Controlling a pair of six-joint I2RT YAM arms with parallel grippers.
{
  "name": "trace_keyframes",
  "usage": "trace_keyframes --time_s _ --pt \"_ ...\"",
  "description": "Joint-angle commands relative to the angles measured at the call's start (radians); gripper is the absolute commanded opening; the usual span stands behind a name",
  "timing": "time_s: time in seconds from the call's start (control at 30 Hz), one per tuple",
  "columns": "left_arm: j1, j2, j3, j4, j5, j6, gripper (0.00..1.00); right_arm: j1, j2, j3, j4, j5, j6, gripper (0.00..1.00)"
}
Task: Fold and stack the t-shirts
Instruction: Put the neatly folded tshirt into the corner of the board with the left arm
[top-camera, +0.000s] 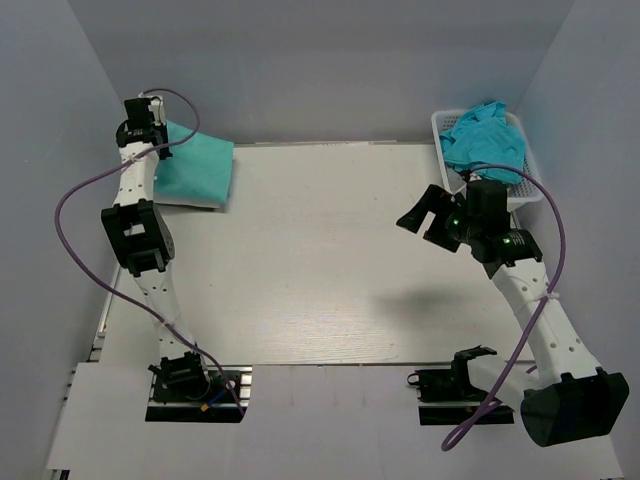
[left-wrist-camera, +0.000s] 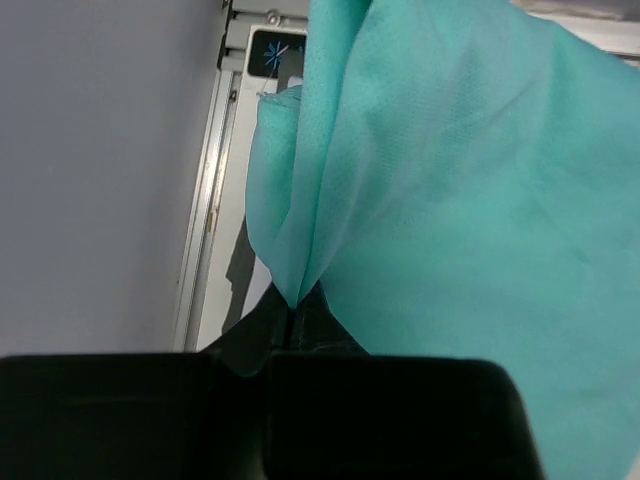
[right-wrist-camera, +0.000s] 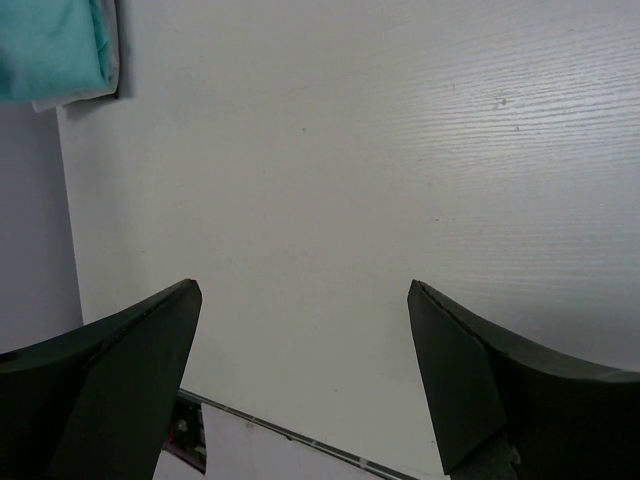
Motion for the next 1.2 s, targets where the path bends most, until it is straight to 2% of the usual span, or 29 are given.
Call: trace_keyframes --time_s 0.0,0.17,0.2,0.23,0.3,0.33,0.43,0.63,0.7,0.8,0.83,0.9,0.93,0.97,1.03,1.07,1.1,1.13,1.17 --pt "0.030 -0.008 0.039 0.049 0.000 -0.012 0.00 0.002 -0.002 0.038 0.058 -0.028 0.014 0.90" --pt "0.068 0.044 0.053 0.068 -0.024 -0.012 0.00 -0.001 0.033 0.054 0.077 -0.064 0.014 0.90" --pt "0.068 0.044 0.053 0.068 -0.035 -0.012 0.02 -0.001 0.048 0.057 0.077 -0.065 0.014 0.90" --pt "0.077 0.053 0.053 0.068 -0.035 -0.022 0.08 -0.001 0.054 0.060 0.077 -0.071 0.014 0.90" --pt "0.088 0.053 0.053 0.068 -0.035 -0.035 0.63 -0.001 0.068 0.058 0.078 -0.090 0.012 0.90" --pt "0.088 0.053 0.044 0.068 -0.044 -0.054 0.99 0.002 0.071 0.063 0.081 -0.107 0.011 0.90" --pt "0.088 0.019 0.024 0.068 0.029 -0.073 0.99 -0.001 0.076 0.072 0.084 -0.117 0.005 0.90" --pt "0.066 -0.073 0.038 0.022 0.065 -0.134 0.99 -0.002 0.018 0.049 0.086 -0.111 -0.015 0.90" --pt "0.056 -0.146 -0.007 0.011 0.091 -0.217 0.99 0.001 0.001 0.015 0.092 -0.108 -0.022 0.90" --pt "0.036 -0.235 -0.100 -0.027 0.213 -0.312 0.99 0.001 -0.042 -0.049 0.118 -0.105 -0.031 0.90" --pt "0.007 -0.314 -0.140 -0.027 0.258 -0.344 0.99 -0.001 -0.056 -0.061 0.126 -0.105 -0.038 0.90" --pt "-0.033 -0.421 -0.339 0.053 0.307 -0.413 0.99 0.001 -0.068 -0.104 0.136 -0.110 -0.052 0.90" --pt "-0.094 -0.540 -0.416 0.089 0.286 -0.429 0.99 0.001 -0.068 -0.123 0.138 -0.117 -0.063 0.90" --pt "-0.126 -0.597 -0.546 0.109 0.272 -0.439 0.99 -0.001 -0.067 -0.140 0.138 -0.119 -0.066 0.90" --pt "-0.188 -0.718 -0.649 0.109 0.252 -0.473 0.99 -0.001 -0.068 -0.169 0.143 -0.128 -0.078 0.90" --pt "-0.243 -0.787 -0.780 0.129 0.266 -0.487 0.99 0.001 -0.076 -0.181 0.144 -0.131 -0.081 0.90" --pt "-0.266 -0.953 -0.859 0.150 0.307 -0.501 0.99 -0.001 -0.081 -0.210 0.173 -0.143 -0.087 0.90" --pt "-0.288 -1.043 -0.937 0.192 0.324 -0.542 0.99 -0.004 -0.085 -0.238 0.184 -0.171 -0.094 0.90" --pt "-0.317 -1.130 -1.085 0.203 0.344 -0.561 0.99 -0.004 -0.096 -0.253 0.208 -0.176 -0.089 0.90"
